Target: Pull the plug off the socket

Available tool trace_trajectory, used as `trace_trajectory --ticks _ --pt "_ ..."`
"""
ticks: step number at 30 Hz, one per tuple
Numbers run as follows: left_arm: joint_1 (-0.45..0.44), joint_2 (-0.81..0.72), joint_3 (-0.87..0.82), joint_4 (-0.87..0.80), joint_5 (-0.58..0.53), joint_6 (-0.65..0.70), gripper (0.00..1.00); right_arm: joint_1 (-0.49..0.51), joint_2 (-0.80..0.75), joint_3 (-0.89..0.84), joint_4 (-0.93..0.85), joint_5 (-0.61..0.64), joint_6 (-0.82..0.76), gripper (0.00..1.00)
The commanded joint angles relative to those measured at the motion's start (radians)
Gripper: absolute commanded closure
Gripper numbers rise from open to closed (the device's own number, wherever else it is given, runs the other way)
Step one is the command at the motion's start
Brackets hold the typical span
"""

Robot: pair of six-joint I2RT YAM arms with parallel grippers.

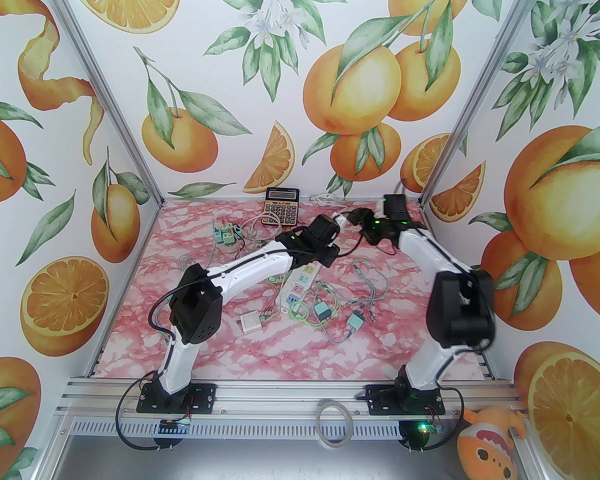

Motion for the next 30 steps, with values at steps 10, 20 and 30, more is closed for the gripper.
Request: trace_trajectory --ticks 10,20,30 --pt "-0.181 0.113 0.039 0.081 -0.091 0.117 0.73 -0.183 -0.268 -0.205 -0.100 0.128 -0.013 0.00" --pt "-0.275 0.239 0.141 0.082 -0.138 0.159 0.71 -0.233 -0.364 -0.265 -0.150 0.147 -0.044 0.00" --pt "-0.369 0.360 0.263 0.043 -0.138 0.239 0.67 -0.240 -0.385 -0.299 -0.164 0.124 -0.053 0.00"
